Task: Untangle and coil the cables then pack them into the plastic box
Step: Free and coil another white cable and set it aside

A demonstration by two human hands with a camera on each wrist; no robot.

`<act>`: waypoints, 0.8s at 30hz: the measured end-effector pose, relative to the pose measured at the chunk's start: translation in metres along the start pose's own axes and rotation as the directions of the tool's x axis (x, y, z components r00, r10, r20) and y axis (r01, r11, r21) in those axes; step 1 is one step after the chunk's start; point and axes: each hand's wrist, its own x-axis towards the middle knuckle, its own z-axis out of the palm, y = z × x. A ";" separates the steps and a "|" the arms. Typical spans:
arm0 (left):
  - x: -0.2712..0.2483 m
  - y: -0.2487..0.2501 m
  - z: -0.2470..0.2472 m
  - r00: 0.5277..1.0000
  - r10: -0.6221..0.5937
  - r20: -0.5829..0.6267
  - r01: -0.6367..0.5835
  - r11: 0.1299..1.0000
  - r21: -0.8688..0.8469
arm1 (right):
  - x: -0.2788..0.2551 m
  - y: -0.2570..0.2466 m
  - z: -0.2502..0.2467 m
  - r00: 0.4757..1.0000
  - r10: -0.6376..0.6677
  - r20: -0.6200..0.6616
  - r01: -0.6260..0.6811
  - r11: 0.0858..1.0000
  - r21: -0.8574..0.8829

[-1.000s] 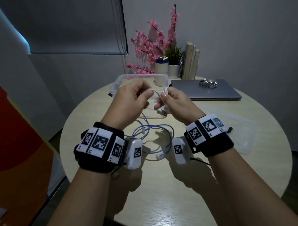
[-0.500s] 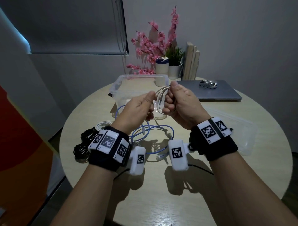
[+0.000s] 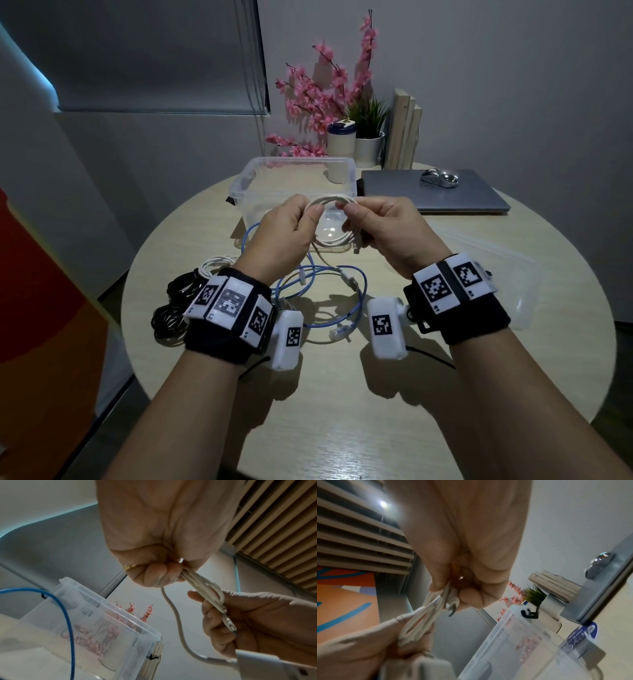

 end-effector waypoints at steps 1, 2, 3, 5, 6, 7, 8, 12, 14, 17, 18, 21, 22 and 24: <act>0.001 0.000 0.000 1.000 -0.013 -0.014 0.013 1.000 0.006 | 0.001 0.000 0.001 1.000 -0.016 -0.006 0.016 0.999 -0.044; 0.001 0.000 0.001 0.999 -0.027 -0.028 0.027 1.000 0.010 | 0.002 -0.001 0.001 1.000 -0.028 -0.015 0.026 0.995 -0.097; 0.002 0.000 0.001 0.999 -0.040 -0.034 0.040 0.999 0.003 | 0.003 -0.001 0.002 0.999 -0.038 -0.029 0.033 0.988 -0.148; 0.001 0.001 0.001 0.998 -0.063 -0.009 0.062 0.994 -0.089 | 0.005 -0.003 0.002 0.995 -0.051 -0.081 0.035 0.982 -0.185; 0.001 0.001 0.000 0.997 -0.079 0.014 0.080 0.981 -0.174 | 0.006 -0.002 0.001 0.993 -0.047 -0.111 0.030 0.988 -0.154; 0.001 0.002 -0.002 0.994 -0.097 0.042 0.105 0.958 -0.267 | 0.007 -0.002 0.001 0.990 -0.037 -0.138 0.024 0.995 -0.097; 0.000 0.002 -0.004 0.991 -0.112 0.069 0.129 0.929 -0.348 | 0.008 -0.002 0.000 0.986 -0.022 -0.164 0.016 0.999 -0.033; -0.001 -0.007 -0.008 0.987 -0.139 0.075 0.156 0.929 -0.335 | 0.009 -0.005 -0.005 0.977 0.036 -0.212 0.000 0.986 0.166; -0.002 -0.011 -0.006 0.984 -0.176 0.028 0.178 0.955 -0.236 | 0.009 -0.006 -0.006 0.979 0.043 -0.199 -0.006 0.983 0.184; -0.001 -0.014 -0.004 0.969 -0.245 -0.040 0.228 0.942 -0.245 | 0.008 -0.002 -0.003 0.985 0.075 -0.156 -0.046 0.982 0.184; 0.000 -0.013 -0.005 0.960 -0.273 -0.060 0.242 0.921 -0.305 | 0.008 0.000 -0.002 0.986 0.089 -0.142 -0.060 0.979 0.195; 0.002 -0.007 -0.008 0.935 -0.345 -0.081 0.256 0.816 -0.518 | 0.006 0.006 0.000 0.988 0.101 -0.119 -0.078 0.980 0.180; 0.002 -0.004 -0.008 0.932 -0.358 -0.063 0.261 0.780 -0.568 | 0.005 0.007 0.000 0.988 0.096 -0.119 -0.075 0.983 0.165; 0.002 0.001 -0.007 0.931 -0.364 -0.018 0.270 0.722 -0.637 | 0.006 0.009 0.001 0.986 0.102 -0.129 -0.081 0.984 0.157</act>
